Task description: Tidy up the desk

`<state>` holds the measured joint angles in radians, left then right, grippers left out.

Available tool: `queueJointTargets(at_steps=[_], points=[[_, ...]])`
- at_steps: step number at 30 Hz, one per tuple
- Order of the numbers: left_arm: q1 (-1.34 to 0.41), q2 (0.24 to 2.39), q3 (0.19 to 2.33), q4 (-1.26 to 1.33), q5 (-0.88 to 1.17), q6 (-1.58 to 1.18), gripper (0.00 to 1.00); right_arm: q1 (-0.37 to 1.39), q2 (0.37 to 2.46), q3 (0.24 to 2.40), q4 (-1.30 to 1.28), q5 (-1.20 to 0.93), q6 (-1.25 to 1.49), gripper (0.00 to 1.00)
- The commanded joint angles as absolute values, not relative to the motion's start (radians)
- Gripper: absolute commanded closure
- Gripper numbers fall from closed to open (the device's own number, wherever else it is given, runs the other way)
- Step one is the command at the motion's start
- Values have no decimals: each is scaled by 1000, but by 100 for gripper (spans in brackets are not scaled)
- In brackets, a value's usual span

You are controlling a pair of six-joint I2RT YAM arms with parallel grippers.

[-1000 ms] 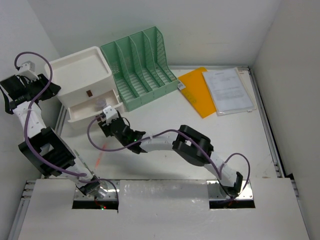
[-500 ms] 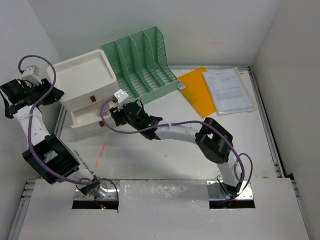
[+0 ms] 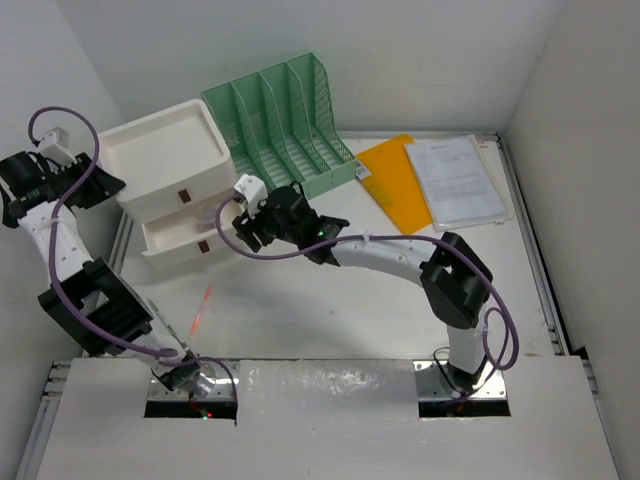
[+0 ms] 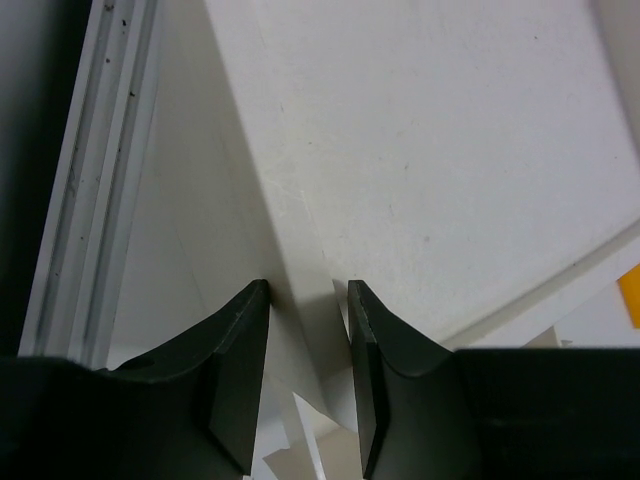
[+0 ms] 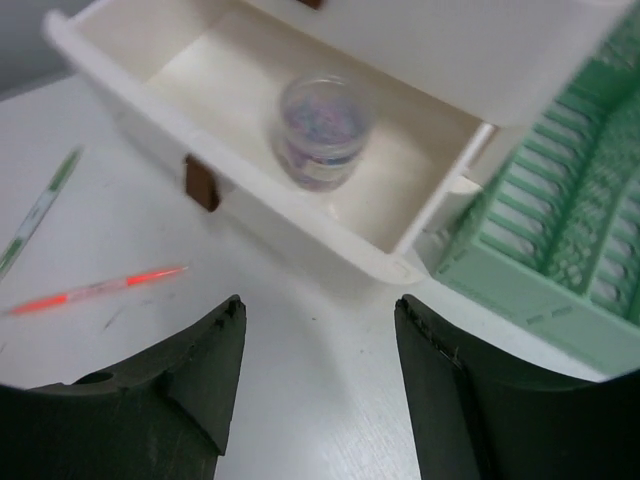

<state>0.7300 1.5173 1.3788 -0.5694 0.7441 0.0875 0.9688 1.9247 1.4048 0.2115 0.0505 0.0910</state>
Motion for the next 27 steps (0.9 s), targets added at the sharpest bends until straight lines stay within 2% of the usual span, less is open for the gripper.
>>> queueJointTargets(at_steps=[1, 2, 5, 7, 11, 15, 18, 21, 23, 27], points=[[712, 1603, 1417, -669, 802, 49, 100, 904, 1897, 1544, 23, -223, -78, 41], [712, 1612, 1420, -658, 796, 29, 100, 881, 1928, 1610, -44, -317, -77, 42], [712, 1644, 1427, -620, 785, 8, 100, 839, 1986, 1683, -126, -337, -80, 44], [712, 1663, 1427, -615, 788, 8, 100, 838, 1993, 1666, -121, -356, -94, 39], [712, 1660, 1402, -618, 795, 12, 100, 836, 1988, 1585, -12, -299, -39, 35], [713, 1623, 1353, -597, 819, 12, 100, 844, 1991, 1503, 133, -169, 84, 38], [712, 1617, 1348, -592, 819, 12, 100, 844, 2008, 1491, 198, -156, 117, 37], [712, 1621, 1356, -597, 822, 20, 100, 836, 2088, 1597, 127, -247, 40, 30], [713, 1626, 1359, -600, 824, 26, 100, 828, 2137, 1647, 92, -372, -50, 30], [712, 1631, 1359, -595, 827, 25, 100, 824, 2181, 1706, 22, -434, -170, 31]])
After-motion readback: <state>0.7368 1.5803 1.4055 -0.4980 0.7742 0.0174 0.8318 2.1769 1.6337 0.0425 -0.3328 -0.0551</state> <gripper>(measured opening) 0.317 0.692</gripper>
